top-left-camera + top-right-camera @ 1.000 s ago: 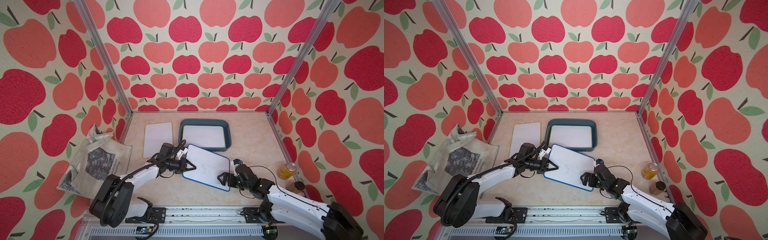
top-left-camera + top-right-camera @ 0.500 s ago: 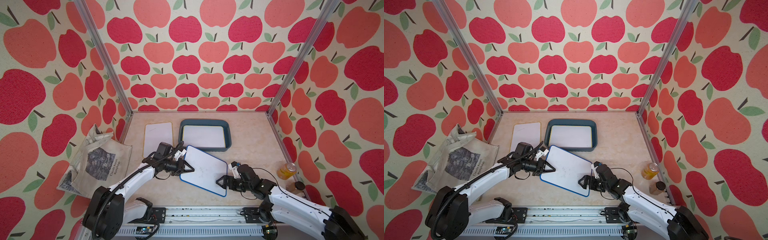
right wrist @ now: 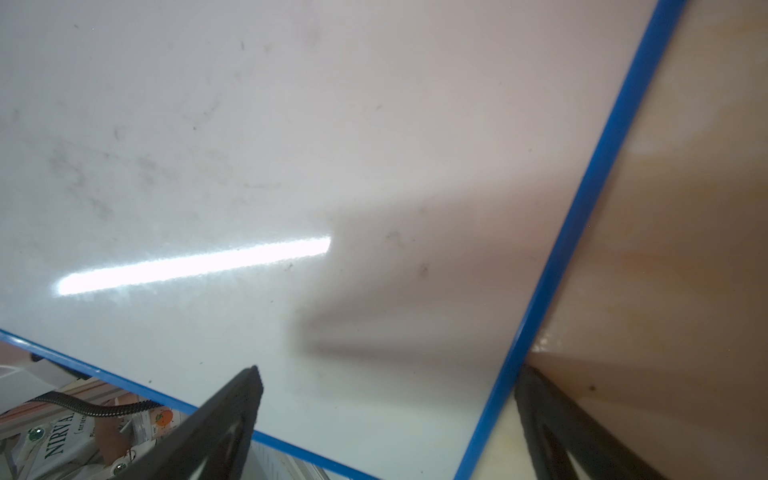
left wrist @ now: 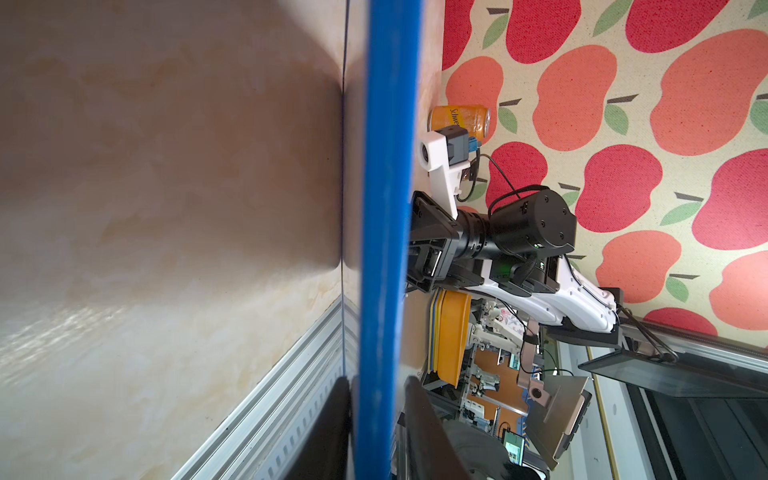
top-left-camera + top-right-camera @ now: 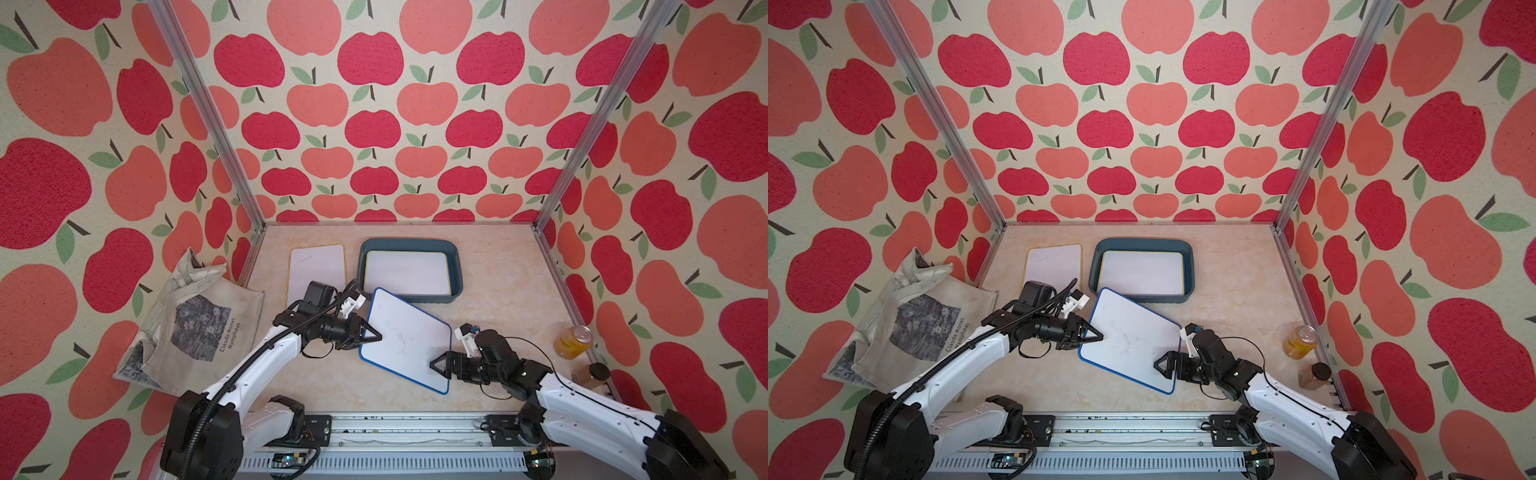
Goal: Put the whiteboard into the storage box
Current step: Pick up the whiteboard at the center of the board.
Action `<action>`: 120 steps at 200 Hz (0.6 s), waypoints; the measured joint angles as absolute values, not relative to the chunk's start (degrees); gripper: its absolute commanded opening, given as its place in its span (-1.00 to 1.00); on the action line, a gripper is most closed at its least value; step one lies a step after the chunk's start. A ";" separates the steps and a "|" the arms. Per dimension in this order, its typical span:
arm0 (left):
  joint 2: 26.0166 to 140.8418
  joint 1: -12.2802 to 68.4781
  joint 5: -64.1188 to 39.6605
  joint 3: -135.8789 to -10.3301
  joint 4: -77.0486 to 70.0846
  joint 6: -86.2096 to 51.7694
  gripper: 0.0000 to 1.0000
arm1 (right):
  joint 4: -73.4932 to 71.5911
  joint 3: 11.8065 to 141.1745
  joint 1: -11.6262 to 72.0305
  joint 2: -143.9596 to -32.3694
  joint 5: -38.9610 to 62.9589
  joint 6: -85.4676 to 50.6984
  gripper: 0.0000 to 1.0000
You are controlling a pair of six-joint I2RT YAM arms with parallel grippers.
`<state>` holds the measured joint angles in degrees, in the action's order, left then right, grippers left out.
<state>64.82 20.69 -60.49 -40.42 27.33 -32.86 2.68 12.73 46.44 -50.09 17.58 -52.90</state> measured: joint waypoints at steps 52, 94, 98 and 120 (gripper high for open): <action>64.79 20.69 -60.23 -39.99 28.36 -31.70 -0.63 | 1.91 12.40 46.41 -49.95 17.67 -53.54 0.99; 63.83 20.75 -58.19 -39.99 32.16 -29.82 -0.80 | 3.46 12.43 46.44 -48.82 17.67 -53.54 0.99; 63.79 20.75 -57.78 -39.99 32.53 -29.41 -0.81 | 3.75 12.43 46.44 -48.64 17.65 -53.52 0.99; 63.75 20.80 -56.47 -39.99 34.54 -28.64 -0.87 | 5.21 12.51 46.41 -47.68 17.50 -53.52 0.98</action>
